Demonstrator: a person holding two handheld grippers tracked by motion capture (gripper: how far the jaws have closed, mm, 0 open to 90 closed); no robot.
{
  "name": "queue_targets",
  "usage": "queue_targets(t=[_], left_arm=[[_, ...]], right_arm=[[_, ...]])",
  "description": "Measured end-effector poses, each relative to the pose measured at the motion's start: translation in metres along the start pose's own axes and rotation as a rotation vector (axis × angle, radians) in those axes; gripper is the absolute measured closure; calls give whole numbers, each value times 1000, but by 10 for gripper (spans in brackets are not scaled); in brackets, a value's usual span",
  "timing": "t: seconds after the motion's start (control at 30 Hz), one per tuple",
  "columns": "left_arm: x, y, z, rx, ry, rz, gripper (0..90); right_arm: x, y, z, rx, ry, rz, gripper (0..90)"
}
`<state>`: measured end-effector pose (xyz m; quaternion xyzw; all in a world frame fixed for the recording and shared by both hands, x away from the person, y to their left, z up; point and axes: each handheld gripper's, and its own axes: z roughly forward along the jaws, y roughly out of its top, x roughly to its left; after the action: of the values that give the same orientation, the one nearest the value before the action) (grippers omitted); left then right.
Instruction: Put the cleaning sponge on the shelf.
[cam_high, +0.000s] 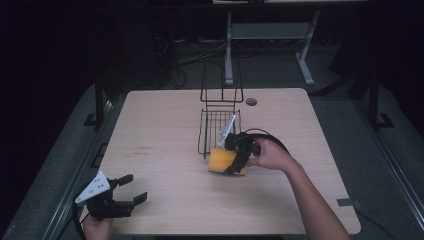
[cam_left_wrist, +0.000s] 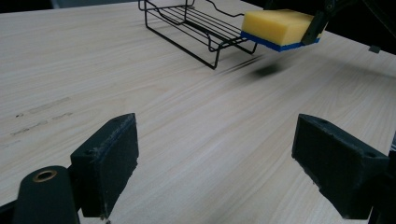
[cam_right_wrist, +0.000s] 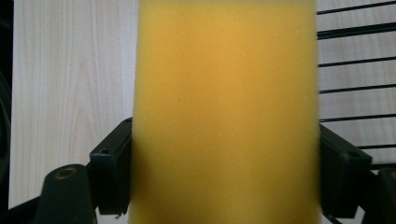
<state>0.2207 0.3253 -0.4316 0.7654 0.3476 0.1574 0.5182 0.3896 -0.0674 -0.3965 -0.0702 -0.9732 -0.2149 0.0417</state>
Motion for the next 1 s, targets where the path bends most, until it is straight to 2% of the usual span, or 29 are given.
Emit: queue_targets(t=[0.27,0.6,0.77,0.93,1.0], left_arm=[[1,0,0,-1,1,-2,141],[1,-1,-1,-3,2,-2,140],[1,-1,-1,-3,3,-2,141],[2,-1,-2,-6,5,-7,140],[2,-1,-2,-7,3,-12,140]], right_arm=[[-5,7,-2,-2,-1,-9,213],[-16,10,-2,-10,0,10,213],[-28,13,-4,-25,16,26,213],[-37,16,-3,0,5,41,213],[-40,17,-3,-15,17,43,213]])
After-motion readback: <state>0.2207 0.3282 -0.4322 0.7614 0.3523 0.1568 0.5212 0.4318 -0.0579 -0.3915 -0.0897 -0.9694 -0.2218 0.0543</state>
